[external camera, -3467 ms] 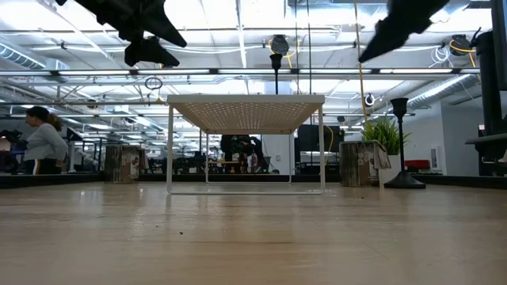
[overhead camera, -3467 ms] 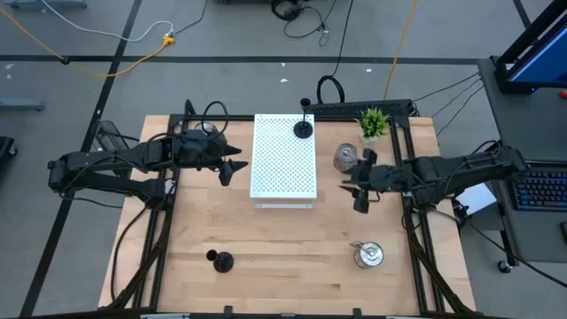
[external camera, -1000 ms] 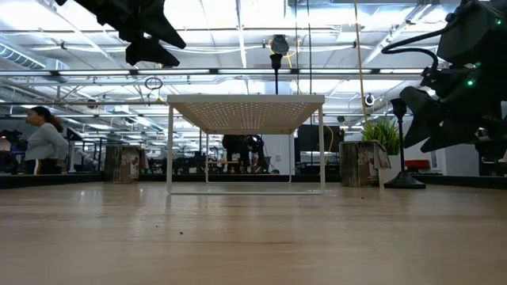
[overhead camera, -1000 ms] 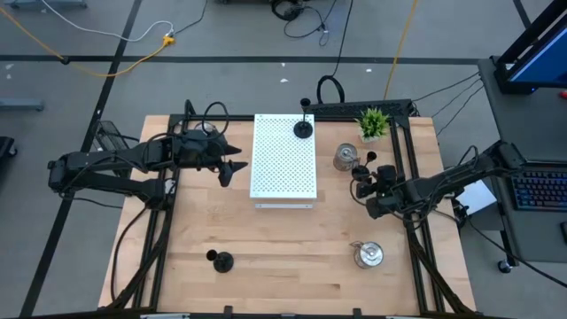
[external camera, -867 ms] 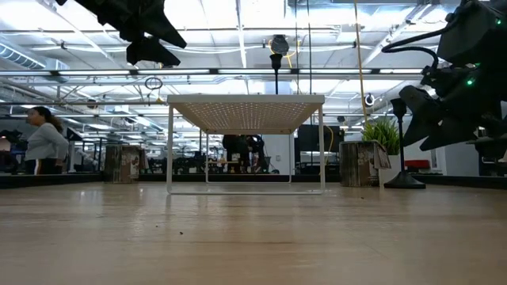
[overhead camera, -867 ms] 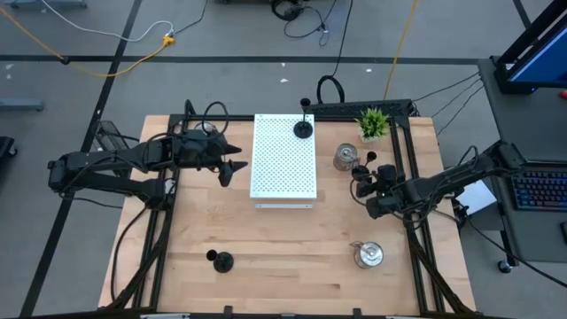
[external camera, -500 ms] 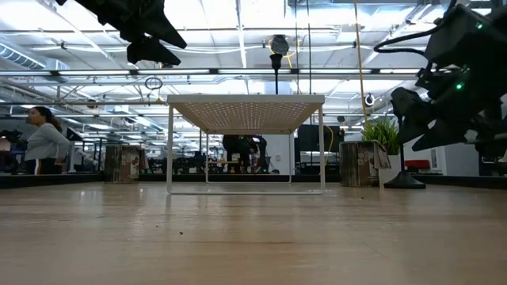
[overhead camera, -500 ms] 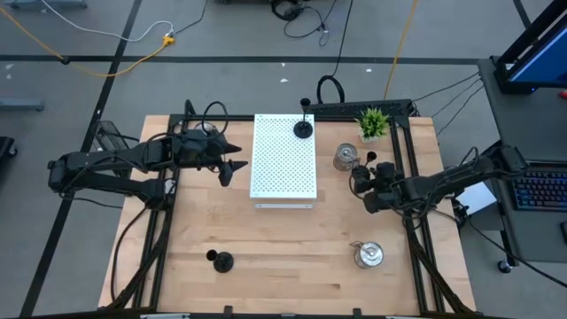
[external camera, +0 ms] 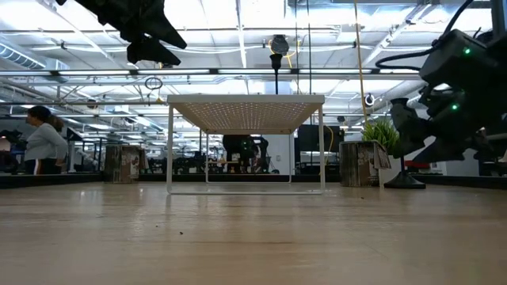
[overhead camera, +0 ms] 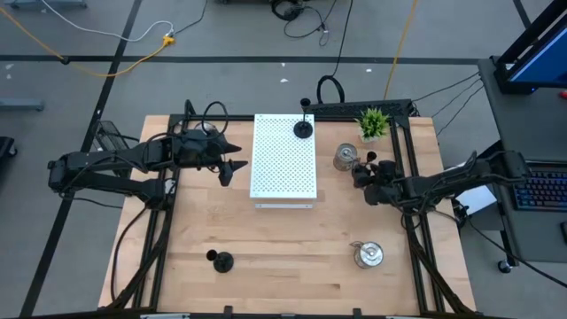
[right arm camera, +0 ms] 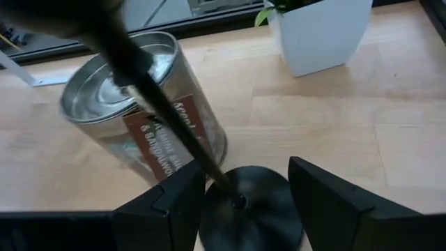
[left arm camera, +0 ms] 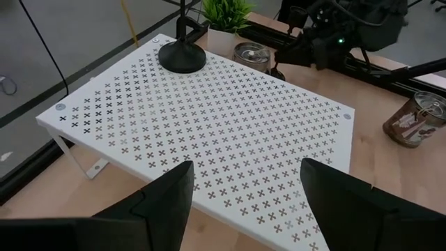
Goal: Pick & Place candle stick holders
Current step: Put the top black candle holder on the shelf aligned with the black candle holder
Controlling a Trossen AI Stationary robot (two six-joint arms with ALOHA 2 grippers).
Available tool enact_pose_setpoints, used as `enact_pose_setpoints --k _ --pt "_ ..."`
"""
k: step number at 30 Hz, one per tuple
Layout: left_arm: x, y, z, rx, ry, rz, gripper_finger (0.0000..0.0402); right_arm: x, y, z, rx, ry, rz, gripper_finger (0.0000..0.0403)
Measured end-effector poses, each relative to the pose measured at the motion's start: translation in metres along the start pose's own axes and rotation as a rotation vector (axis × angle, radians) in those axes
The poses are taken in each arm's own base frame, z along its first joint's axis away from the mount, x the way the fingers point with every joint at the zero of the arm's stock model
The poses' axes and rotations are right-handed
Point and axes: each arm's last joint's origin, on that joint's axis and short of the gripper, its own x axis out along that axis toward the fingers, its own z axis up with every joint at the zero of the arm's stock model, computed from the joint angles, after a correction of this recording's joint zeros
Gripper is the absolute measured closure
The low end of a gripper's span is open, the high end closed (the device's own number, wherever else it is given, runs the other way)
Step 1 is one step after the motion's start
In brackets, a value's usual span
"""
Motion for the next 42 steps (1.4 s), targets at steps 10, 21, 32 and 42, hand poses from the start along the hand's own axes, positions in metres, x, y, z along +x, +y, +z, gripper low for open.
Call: enact_pose_setpoints --k 10,21,32,42 --pt "0.000 0.000 0.000 0.003 0.000 0.000 0.0131 0.010 -0.009 -0.003 0.008 0.005 -0.016 0.0207" --pt "0.000 0.000 0.000 0.011 -0.001 0.001 0.0131 0.014 -0.012 0.000 0.030 0.017 -0.048 0.0270" --pt "0.000 0.000 0.000 0.011 0.000 0.001 0.0131 0.016 -0.013 0.001 0.012 0.006 -0.064 0.0388" --pt "0.000 0.000 0.000 0.010 -0.001 0.001 0.0131 0.016 -0.011 0.002 0.041 0.032 -0.043 0.0395"
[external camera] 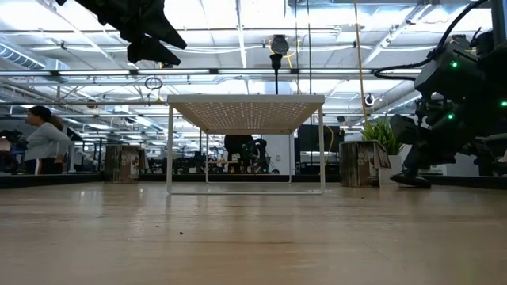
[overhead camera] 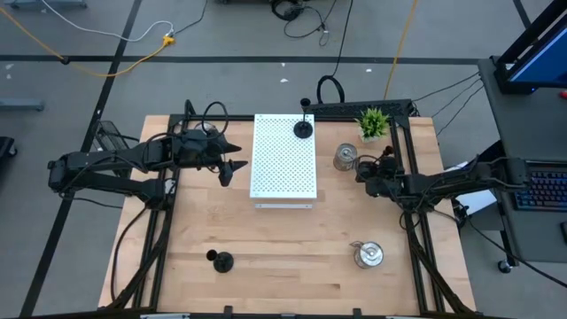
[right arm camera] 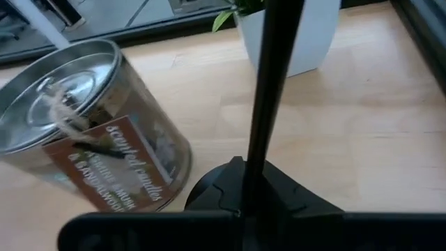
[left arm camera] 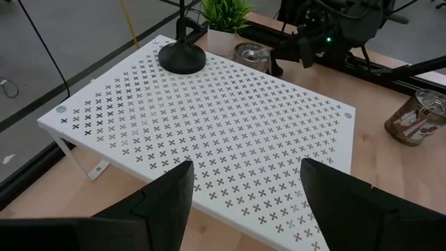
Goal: Pick & Place candle stick holders
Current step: Put the top black candle holder on the shelf aligned with the black candle holder
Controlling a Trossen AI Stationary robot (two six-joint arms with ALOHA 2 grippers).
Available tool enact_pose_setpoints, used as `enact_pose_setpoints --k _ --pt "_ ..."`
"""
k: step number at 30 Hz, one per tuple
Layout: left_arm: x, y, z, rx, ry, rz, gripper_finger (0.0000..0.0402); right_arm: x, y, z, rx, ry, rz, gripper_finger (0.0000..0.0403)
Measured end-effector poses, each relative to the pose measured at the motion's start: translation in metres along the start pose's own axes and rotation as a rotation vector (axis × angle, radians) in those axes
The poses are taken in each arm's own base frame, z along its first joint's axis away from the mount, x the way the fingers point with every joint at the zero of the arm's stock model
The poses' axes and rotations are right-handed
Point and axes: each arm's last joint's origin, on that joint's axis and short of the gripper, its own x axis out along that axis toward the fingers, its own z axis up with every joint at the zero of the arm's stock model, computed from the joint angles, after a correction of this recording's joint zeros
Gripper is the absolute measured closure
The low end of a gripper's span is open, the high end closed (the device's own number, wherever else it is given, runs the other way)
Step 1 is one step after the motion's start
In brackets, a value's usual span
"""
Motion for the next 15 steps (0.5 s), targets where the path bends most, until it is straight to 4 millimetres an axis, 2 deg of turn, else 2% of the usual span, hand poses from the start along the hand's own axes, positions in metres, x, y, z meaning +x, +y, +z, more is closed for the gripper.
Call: enact_pose_setpoints --k 6,15 --pt "0.000 0.000 0.000 -0.002 0.000 0.000 0.0131 -0.006 0.020 0.015 -0.072 0.036 0.065 0.0395" --pt "0.000 0.000 0.000 -0.021 0.000 0.000 0.0131 -0.027 0.044 0.057 -0.274 0.111 -0.053 0.0395"
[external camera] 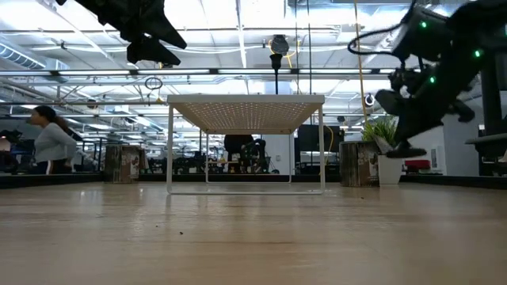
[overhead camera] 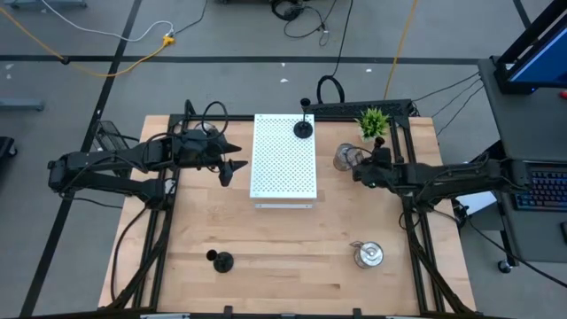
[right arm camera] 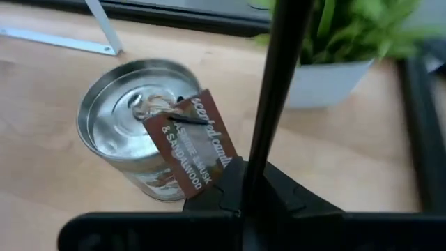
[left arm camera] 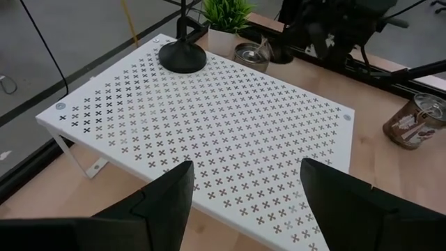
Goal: Pick & Place candle stick holders
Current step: Put the top black candle holder on the shelf aligned with the black candle holder
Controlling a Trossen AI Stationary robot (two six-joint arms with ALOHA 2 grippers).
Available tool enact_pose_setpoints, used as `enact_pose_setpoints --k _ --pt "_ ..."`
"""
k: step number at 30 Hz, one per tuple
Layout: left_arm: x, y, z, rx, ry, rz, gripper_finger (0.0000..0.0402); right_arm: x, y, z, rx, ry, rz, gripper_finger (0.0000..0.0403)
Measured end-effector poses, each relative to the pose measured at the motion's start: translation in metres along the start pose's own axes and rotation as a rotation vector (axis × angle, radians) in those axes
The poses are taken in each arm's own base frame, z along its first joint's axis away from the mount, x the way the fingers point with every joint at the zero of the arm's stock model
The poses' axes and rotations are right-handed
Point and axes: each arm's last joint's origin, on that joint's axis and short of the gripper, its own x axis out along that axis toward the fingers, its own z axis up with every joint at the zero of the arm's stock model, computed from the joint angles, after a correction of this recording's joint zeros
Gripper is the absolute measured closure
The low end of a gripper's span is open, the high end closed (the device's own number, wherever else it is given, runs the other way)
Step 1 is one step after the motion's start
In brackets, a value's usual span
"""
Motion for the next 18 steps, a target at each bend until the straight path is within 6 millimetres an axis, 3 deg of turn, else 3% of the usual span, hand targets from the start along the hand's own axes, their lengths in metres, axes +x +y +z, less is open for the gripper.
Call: enact_pose_setpoints --k 13,18 --pt "0.000 0.000 0.000 -0.006 0.000 -0.001 0.0131 -0.056 0.032 0.083 -0.175 -0.100 0.188 0.0395" --pt "0.000 0.000 0.000 -0.009 0.000 -0.001 0.0131 -0.071 0.041 0.103 -0.230 -0.146 0.229 0.0395"
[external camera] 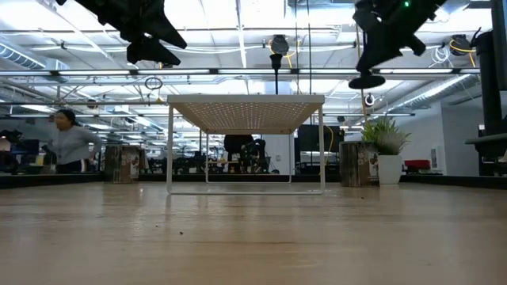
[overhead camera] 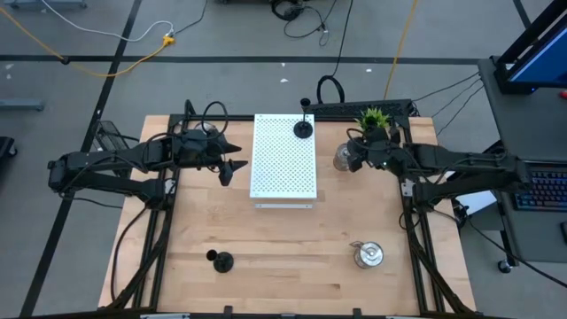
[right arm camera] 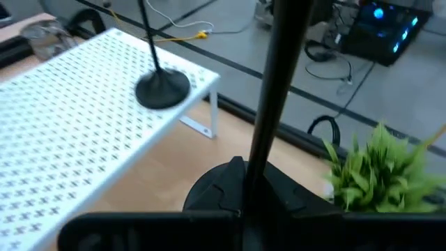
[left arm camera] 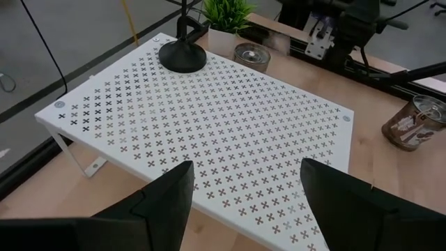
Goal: Pick & Place candle stick holders
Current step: Put the top black candle holder on the shelf aligned with the black candle holder
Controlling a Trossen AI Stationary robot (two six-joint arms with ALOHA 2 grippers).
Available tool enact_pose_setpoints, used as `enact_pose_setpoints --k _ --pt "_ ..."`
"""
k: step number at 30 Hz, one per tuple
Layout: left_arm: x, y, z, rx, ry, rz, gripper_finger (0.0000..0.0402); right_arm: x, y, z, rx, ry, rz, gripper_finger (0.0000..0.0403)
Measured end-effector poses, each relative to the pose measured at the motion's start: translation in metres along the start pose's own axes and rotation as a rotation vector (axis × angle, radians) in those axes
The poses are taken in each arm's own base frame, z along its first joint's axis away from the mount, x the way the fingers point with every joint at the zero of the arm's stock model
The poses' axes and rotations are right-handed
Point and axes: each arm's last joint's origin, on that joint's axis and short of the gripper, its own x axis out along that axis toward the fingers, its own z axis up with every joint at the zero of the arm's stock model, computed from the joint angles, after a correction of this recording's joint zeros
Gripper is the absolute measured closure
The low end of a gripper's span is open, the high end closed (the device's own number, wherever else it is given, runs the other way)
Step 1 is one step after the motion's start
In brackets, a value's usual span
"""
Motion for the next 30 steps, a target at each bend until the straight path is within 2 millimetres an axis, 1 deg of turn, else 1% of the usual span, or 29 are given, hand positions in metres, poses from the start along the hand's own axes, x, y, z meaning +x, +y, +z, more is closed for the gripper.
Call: enact_pose_setpoints --k 3,5,12,17,21,26,30 --pt "0.000 0.000 0.000 0.000 0.000 0.000 0.0131 -0.001 0.008 0.007 -0.024 -0.012 0.029 0.0395" --pt "0.000 0.000 0.000 0.000 0.000 0.000 0.0131 0.000 0.015 0.011 -0.036 -0.022 0.080 0.0395" --pt "0.000 0.000 0.000 0.001 0.000 0.001 0.0131 0.017 0.048 0.019 -0.064 -0.069 0.294 0.0395" --pt "0.000 0.000 0.000 0.001 0.000 0.001 0.0131 0.031 0.066 0.014 -0.088 -0.035 0.404 0.0395" --pt "0.000 0.000 0.000 0.011 0.001 0.001 0.0131 0.040 0.078 0.006 -0.119 0.006 0.439 0.0395" --pt "0.000 0.000 0.000 0.012 0.000 0.001 0.0131 0.043 0.094 0.006 -0.148 -0.064 0.490 0.0395" --pt "0.000 0.000 0.000 0.013 0.001 0.001 0.0131 0.050 0.100 0.003 -0.172 -0.071 0.486 0.0395"
